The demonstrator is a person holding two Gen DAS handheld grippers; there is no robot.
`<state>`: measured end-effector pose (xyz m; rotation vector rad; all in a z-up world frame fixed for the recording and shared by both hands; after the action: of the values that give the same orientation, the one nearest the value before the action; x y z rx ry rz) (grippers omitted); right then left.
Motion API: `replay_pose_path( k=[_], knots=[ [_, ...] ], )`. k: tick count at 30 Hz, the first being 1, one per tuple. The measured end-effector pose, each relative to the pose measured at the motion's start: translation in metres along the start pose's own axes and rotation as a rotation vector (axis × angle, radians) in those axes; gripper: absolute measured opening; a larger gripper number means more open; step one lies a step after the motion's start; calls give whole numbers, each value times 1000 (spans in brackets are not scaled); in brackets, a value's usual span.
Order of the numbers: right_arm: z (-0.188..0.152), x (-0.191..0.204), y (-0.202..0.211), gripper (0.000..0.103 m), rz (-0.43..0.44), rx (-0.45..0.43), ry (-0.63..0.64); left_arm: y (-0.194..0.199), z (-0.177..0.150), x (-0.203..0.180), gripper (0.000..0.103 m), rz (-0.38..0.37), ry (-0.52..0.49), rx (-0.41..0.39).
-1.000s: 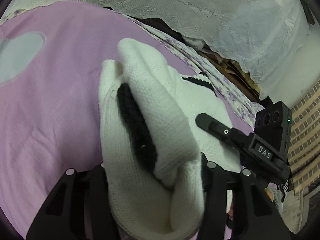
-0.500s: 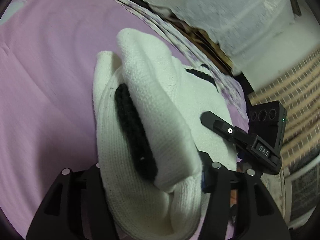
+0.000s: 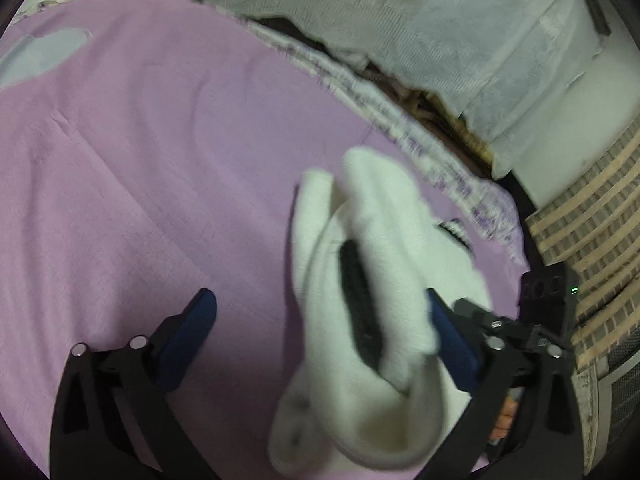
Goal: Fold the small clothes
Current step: 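Lift and carry the sweater with both tools toward the striped garment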
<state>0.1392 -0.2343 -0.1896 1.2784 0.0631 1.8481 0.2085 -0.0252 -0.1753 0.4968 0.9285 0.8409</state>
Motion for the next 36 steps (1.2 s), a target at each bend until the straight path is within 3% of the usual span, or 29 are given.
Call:
replay_pose_path(
  k=[5, 7, 8, 9, 10, 11, 12, 16, 23, 36],
  knots=[
    [-1, 2, -2, 48, -2, -2, -4, 0, 1, 7, 98, -66, 53, 42],
    [1, 2, -4, 48, -1, -2, -8, -2, -7, -4, 96, -141, 46, 89],
    [1, 2, -4, 48, 1, -1, -10, -3, -15, -16, 93, -198, 23, 120],
    [1, 2, -4, 48, 1, -2, -11, -5, -20, -24, 80, -225, 2, 140],
    [1, 2, -5, 48, -2, -2, -10, -11, -31, -37, 75, -252, -34, 182],
    [1, 2, -6, 48, -9, -2, -7, -20, -40, -44, 75, -170, -91, 184],
    [3, 4, -7, 47, -15, -4, -2, -21, -44, -48, 76, -142, -121, 173],
    [3, 24, 6, 43, -85, -59, 111, -6, -38, -48, 52, -157, -61, 114],
    [11, 45, 63, 42, -160, -183, 227, 9, -45, -108, 50, -130, -180, 45],
    [16, -1, 232, 42, -308, -403, 203, -14, -72, -273, 49, -266, -389, 72]
  ],
)
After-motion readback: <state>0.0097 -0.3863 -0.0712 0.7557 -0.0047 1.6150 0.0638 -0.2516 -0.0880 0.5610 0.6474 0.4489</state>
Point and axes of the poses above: each gripper's, at about its wrist camera, not at the fingertips, and y roughly against the way its jaws point, x to its left, z to its top, the point moved 7 cm from there along -y, roughly the way its jaws point, and after that the axes turned 2 degrees about z, right-handed, at the moved point
